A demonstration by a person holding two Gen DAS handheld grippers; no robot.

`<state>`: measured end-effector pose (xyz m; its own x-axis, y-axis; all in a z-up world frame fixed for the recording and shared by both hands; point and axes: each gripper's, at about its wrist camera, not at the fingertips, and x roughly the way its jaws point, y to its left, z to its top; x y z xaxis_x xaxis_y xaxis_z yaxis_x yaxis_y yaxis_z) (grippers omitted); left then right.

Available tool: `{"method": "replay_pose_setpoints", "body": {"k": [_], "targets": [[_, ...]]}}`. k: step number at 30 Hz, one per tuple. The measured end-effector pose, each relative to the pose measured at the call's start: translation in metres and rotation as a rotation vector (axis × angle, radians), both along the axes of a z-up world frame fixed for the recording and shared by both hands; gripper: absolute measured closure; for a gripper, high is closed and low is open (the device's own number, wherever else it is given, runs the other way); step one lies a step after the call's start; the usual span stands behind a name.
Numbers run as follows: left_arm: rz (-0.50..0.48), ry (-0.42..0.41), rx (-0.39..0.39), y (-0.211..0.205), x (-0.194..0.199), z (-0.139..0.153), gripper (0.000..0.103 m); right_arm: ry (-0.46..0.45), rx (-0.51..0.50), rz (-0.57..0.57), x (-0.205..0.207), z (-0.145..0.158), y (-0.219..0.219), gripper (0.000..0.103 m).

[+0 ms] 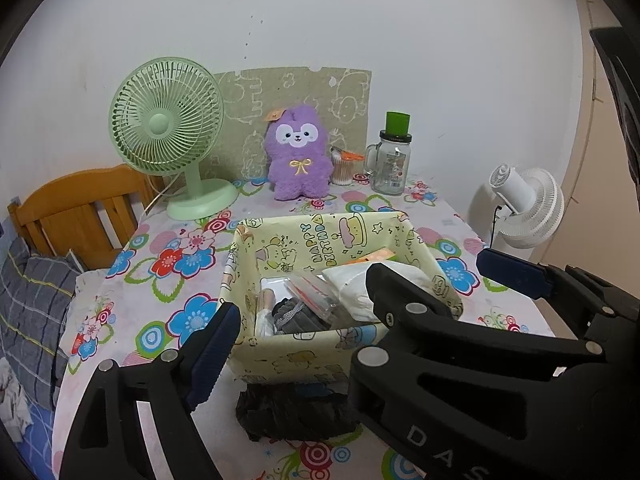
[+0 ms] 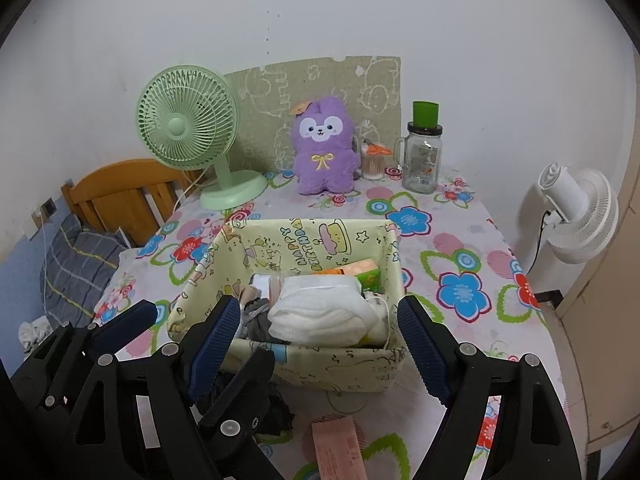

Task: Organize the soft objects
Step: 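Raise both open tools out of the fabric box and pull back, then move both tools toward the black plastic bag and pink paper slip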

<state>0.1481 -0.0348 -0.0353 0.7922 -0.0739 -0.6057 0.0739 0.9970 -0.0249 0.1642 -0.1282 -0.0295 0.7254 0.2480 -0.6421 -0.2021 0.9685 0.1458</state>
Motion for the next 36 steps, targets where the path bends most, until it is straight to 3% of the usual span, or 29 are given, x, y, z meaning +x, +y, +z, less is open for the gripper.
{"method": "replay_pose_setpoints", "body": {"k": [6,36], "targets": [[-0.003,-0.018,0.009,-0.005,-0.012,0.004,0.014,-0.021,0.002,-0.007,-0.014,0.005,-0.006,0.014],[-0.02,-0.081,0.015,-0.018,-0.076,0.013,0.002,-0.105,-0.005,-0.03,-0.089,0.018,-0.024,0.008]]}}
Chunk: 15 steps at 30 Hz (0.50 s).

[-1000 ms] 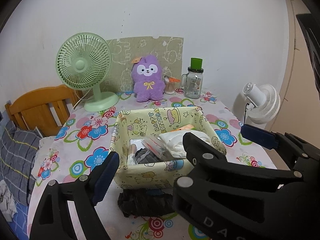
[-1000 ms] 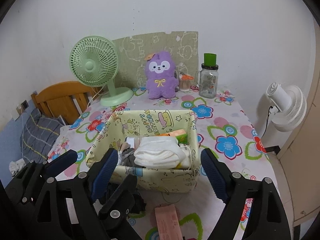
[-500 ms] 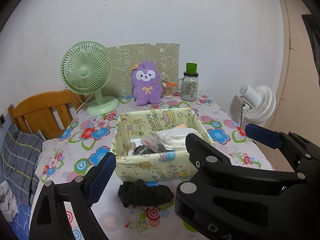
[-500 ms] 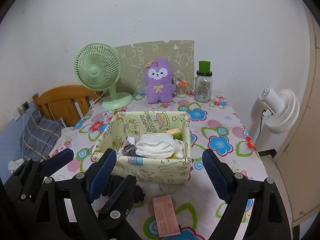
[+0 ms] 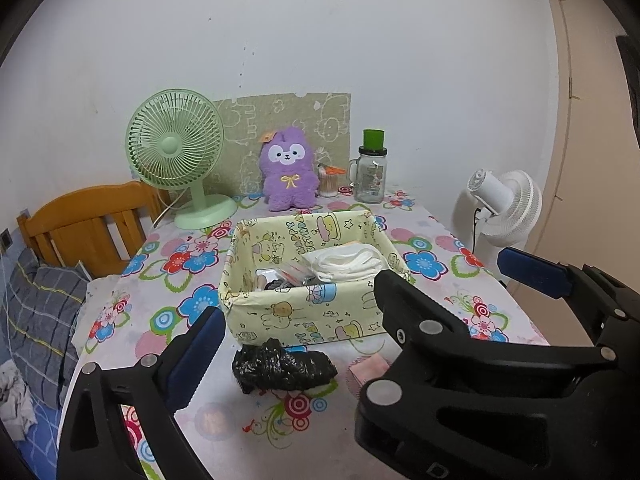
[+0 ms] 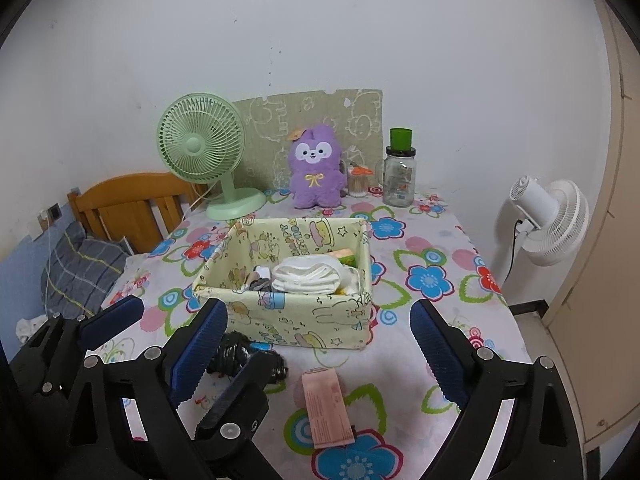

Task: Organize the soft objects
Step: 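Move both tools toward the black plastic bag and pink paper slip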

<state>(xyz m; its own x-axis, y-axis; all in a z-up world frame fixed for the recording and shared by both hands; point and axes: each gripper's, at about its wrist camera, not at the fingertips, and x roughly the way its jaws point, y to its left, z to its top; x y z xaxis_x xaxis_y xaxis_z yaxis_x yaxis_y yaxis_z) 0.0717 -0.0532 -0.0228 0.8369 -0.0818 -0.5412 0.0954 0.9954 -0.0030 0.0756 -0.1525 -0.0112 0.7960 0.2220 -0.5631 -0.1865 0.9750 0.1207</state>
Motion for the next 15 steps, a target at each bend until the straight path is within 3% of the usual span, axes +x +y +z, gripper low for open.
{"method": "replay_pose_setpoints", "body": {"k": [15], "targets": [[-0.01,0.004,-0.007,-0.002,-0.013,-0.017,0.0,0.0,-0.009,0.009,-0.016,-0.016,-0.002,0.007]]}}
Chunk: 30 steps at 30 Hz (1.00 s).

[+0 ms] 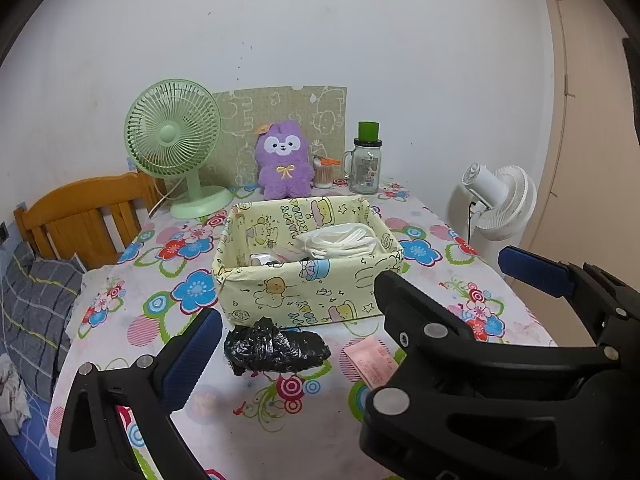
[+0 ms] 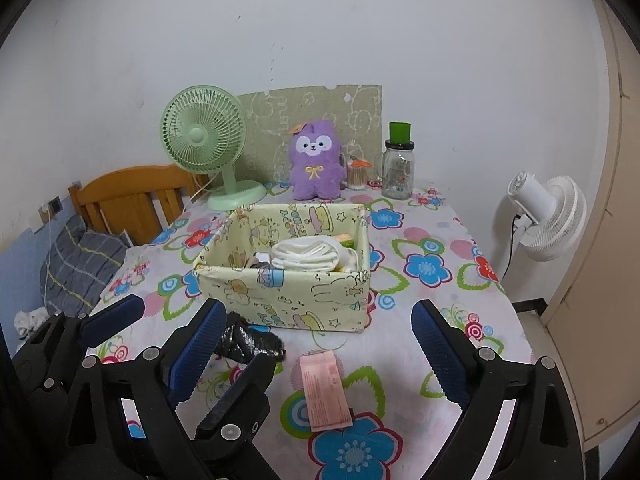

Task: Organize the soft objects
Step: 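Move both tools toward the black plastic bag and pink paper slip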

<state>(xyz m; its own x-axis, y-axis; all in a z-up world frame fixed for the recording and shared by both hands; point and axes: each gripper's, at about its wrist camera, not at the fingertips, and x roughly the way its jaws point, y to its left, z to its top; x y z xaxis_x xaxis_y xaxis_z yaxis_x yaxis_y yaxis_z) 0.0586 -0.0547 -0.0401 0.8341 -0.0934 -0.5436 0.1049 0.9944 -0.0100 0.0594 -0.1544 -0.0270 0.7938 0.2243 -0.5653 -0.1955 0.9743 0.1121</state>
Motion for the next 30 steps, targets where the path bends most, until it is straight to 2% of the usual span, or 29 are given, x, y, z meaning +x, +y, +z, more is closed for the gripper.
{"method": "replay_pose_setpoints", "body": {"k": [21,30], "targets": [[-0.008,0.076,-0.012,0.008,0.011,-0.044,0.0,0.065,-0.035,-0.002,0.009,-0.044,0.015,0.007],[0.0,0.119,-0.013,0.018,0.02,-0.067,0.0,0.125,-0.02,0.026,0.019,-0.068,0.02,0.008]]}}
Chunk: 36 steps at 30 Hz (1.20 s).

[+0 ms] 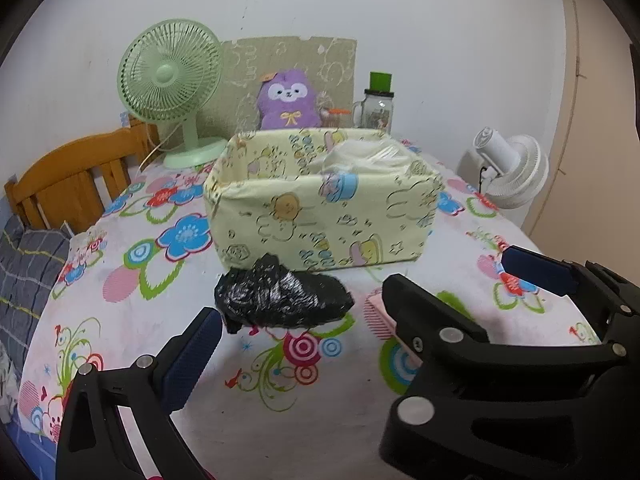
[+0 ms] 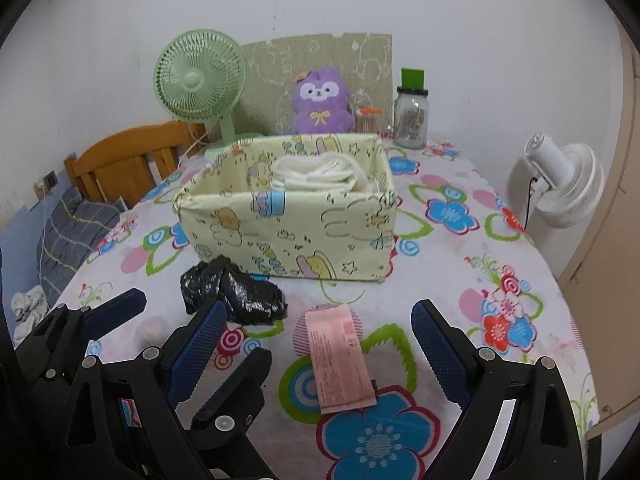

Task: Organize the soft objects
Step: 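Move both tools toward the black plastic bag and pink paper slip, then grasp the pink paper slip with the right tool while the left tool grasps the black bag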

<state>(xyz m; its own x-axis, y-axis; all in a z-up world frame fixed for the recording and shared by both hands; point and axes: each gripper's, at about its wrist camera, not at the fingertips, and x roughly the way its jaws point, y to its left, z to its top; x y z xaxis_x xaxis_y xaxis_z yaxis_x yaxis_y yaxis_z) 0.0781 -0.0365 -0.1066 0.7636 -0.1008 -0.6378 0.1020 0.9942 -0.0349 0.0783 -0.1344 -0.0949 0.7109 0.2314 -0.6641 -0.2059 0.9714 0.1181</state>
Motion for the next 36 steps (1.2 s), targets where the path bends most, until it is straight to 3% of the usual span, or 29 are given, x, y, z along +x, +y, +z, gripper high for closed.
{"method": "replay_pose_setpoints", "body": {"k": [5,10,20,24,28,31,36], "targets": [[-0.01,0.019,0.023,0.001,0.004,-0.012,0.0,0.034,-0.015,0.011,0.006,-0.013,0.005,0.009],[-0.006,0.065,0.029,0.003,0.012,-0.026,0.0,0.102,0.004,0.02,0.016,-0.031,0.007,0.022],[-0.029,0.123,0.031,-0.004,0.02,-0.042,0.0,0.17,-0.018,0.015,0.029,-0.053,0.006,0.029],[-0.026,0.147,0.044,-0.005,0.024,-0.048,0.001,0.201,-0.013,0.022,0.032,-0.061,0.007,0.036],[-0.031,0.161,0.053,-0.006,0.025,-0.051,0.001,0.202,-0.03,0.021,0.032,-0.063,0.008,0.042],[-0.032,0.176,0.067,-0.009,0.026,-0.054,0.0,0.187,-0.08,0.011,0.033,-0.064,0.01,0.057],[-0.035,0.178,0.065,-0.012,0.027,-0.054,0.0,0.182,-0.079,0.009,0.034,-0.064,0.007,0.06]]}}
